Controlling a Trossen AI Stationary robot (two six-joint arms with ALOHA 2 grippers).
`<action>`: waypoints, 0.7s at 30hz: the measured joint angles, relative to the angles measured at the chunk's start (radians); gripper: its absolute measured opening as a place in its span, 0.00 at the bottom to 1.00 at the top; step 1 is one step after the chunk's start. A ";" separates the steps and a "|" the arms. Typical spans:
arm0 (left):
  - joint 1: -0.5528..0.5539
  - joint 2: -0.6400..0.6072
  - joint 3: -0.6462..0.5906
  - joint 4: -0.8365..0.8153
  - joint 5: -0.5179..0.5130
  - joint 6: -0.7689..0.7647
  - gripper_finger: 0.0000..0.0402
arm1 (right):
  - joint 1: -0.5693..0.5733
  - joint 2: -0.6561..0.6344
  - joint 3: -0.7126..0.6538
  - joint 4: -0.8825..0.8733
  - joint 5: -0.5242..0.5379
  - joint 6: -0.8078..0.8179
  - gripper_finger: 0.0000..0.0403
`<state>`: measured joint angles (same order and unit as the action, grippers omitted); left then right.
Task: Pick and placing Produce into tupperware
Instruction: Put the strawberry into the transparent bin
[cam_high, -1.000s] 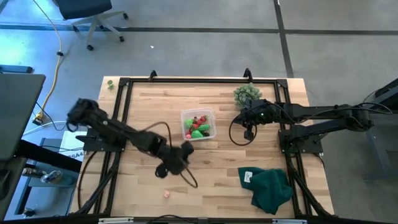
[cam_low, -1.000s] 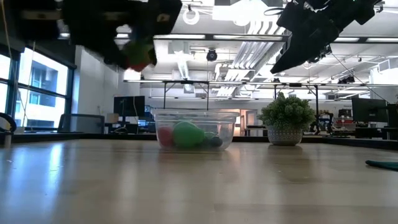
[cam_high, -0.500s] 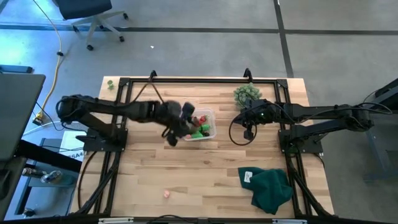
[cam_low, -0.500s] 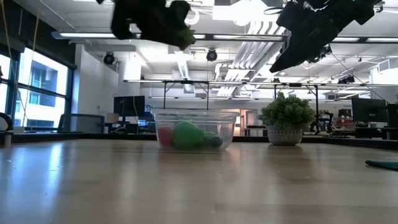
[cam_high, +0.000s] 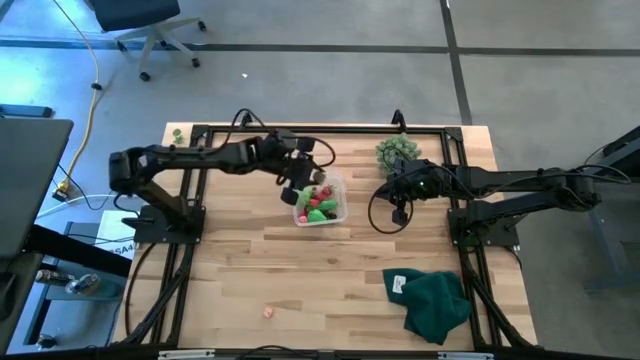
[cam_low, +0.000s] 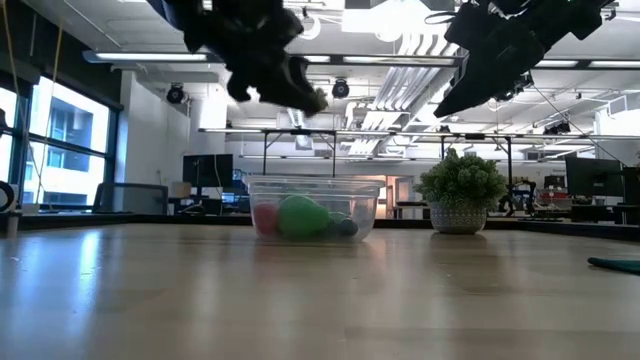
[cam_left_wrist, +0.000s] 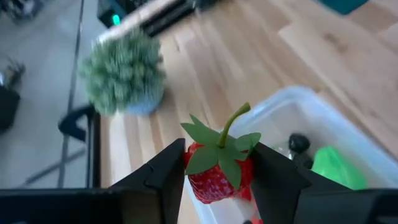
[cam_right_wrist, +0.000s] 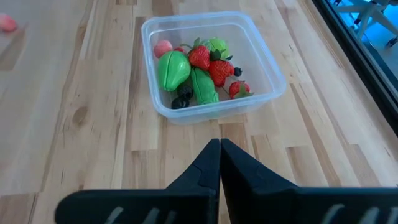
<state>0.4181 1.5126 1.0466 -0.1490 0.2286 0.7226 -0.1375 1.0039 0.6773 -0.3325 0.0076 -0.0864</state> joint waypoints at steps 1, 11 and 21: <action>0.004 0.016 0.000 -0.001 0.000 -0.005 0.37 | 0.000 0.000 0.000 0.000 0.000 0.000 0.00; 0.001 0.202 -0.001 0.047 0.029 -0.024 0.34 | 0.000 0.000 0.000 0.000 0.000 0.000 0.00; -0.010 0.286 -0.001 0.081 0.043 -0.047 0.37 | 0.000 0.000 0.000 0.000 0.000 0.000 0.00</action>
<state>0.4083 1.7991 1.0458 -0.0685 0.2713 0.6753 -0.1373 1.0039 0.6773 -0.3325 0.0076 -0.0864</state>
